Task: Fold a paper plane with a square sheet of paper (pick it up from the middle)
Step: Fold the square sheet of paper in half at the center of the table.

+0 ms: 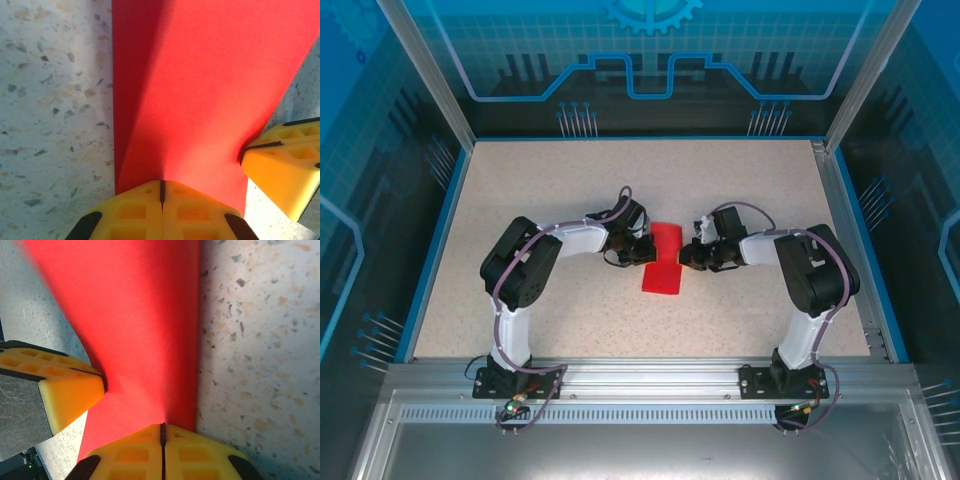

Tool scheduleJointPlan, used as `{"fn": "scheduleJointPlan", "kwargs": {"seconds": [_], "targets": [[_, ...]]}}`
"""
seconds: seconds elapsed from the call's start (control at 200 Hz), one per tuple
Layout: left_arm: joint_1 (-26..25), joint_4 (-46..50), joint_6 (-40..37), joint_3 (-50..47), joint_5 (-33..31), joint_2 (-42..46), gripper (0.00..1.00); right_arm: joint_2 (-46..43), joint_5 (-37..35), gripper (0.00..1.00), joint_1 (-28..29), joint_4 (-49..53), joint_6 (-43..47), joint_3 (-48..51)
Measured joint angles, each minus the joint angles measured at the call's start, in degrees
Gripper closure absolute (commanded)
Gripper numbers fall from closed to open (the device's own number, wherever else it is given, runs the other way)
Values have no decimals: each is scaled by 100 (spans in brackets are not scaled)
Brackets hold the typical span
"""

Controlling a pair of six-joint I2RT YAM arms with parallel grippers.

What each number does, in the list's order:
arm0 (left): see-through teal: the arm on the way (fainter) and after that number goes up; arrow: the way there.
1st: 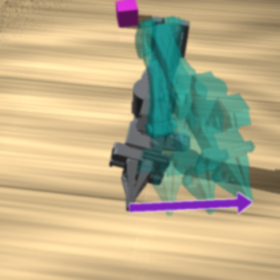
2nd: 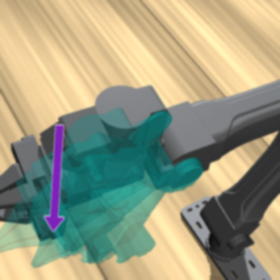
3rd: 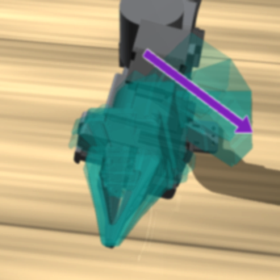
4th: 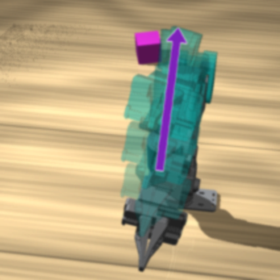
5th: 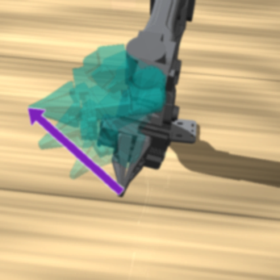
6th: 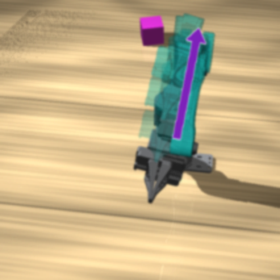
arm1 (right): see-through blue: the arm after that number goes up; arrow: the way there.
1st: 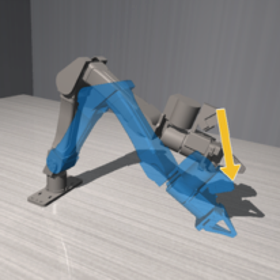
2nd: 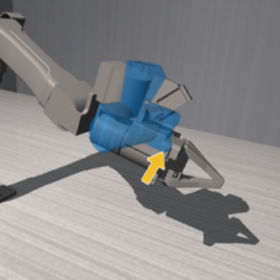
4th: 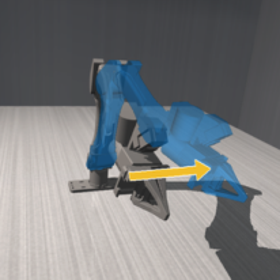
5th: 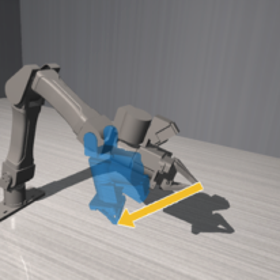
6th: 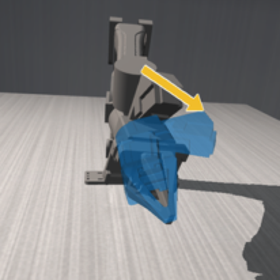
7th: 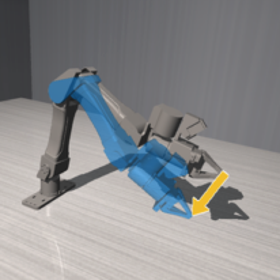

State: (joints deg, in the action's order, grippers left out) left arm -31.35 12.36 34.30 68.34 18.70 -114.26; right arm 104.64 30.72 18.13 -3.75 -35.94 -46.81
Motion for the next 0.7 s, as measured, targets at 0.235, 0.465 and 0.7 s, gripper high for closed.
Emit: {"fn": "scheduleJointPlan", "kwargs": {"seconds": [0.235,0.465,0.7], "targets": [[0,2,0,0,0,0,100,-11,81,92,-15,31,-2,-20],[0,7,-20,4,-2,0,100,-57,127,92,-59,79,2,-216],[0,42,-26,22,-4,-2,100,203,116,92,-160,125,98,-619]]}}
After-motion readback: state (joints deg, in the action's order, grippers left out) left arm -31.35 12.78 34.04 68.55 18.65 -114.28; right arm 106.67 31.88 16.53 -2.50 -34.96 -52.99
